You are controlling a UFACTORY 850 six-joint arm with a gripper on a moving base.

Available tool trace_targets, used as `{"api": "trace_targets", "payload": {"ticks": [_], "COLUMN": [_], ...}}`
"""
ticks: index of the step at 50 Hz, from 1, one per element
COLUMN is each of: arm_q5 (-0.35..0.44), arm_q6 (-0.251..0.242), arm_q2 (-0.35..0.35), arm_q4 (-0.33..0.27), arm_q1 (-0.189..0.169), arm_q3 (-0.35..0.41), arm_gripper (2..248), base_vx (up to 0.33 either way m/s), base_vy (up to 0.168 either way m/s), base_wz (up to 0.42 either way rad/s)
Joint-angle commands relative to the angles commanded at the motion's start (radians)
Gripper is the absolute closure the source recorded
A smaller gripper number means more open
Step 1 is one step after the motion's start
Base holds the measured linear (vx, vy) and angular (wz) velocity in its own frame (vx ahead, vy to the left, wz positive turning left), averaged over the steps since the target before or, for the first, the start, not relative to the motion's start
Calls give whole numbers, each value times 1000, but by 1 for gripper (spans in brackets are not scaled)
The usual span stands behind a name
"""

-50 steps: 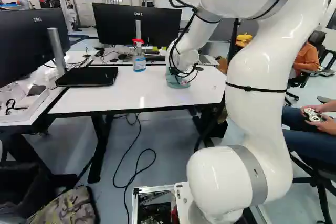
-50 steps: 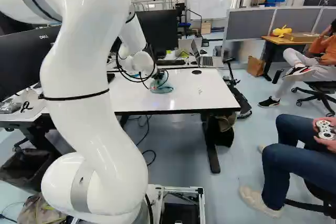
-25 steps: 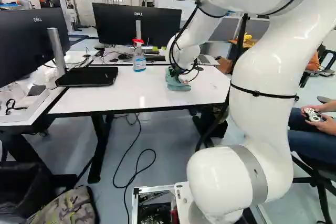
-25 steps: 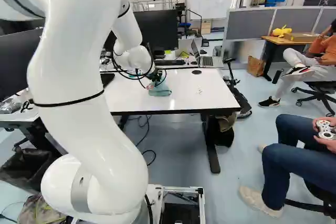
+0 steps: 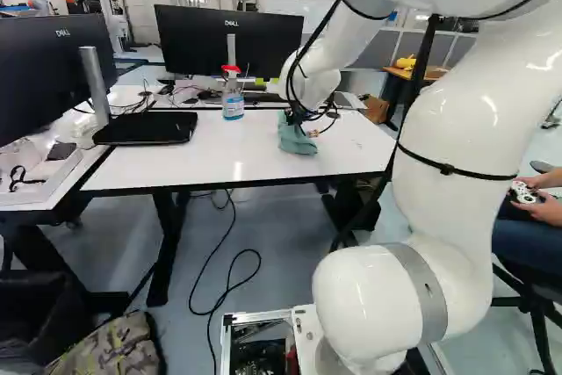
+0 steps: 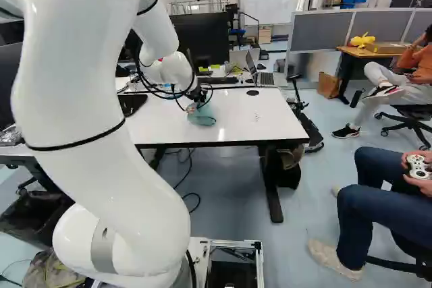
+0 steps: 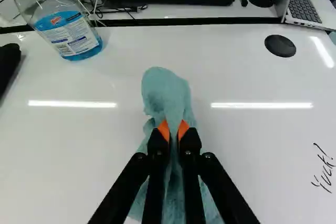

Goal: Clean the table with the green towel

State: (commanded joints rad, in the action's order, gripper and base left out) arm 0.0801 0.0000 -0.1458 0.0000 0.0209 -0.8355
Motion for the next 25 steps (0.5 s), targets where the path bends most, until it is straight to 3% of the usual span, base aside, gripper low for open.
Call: {"api": "trace_targets", "payload": {"ticks": [25], "arm_q5": [11], "arm_q6": [0], "arm_q2": [87], "arm_q4": [0], "arm_q1": [-58], "arm_q3": [95], "arm_gripper": [212], "base_vx": [0], "base_vy": [0], "base_wz": [0]}}
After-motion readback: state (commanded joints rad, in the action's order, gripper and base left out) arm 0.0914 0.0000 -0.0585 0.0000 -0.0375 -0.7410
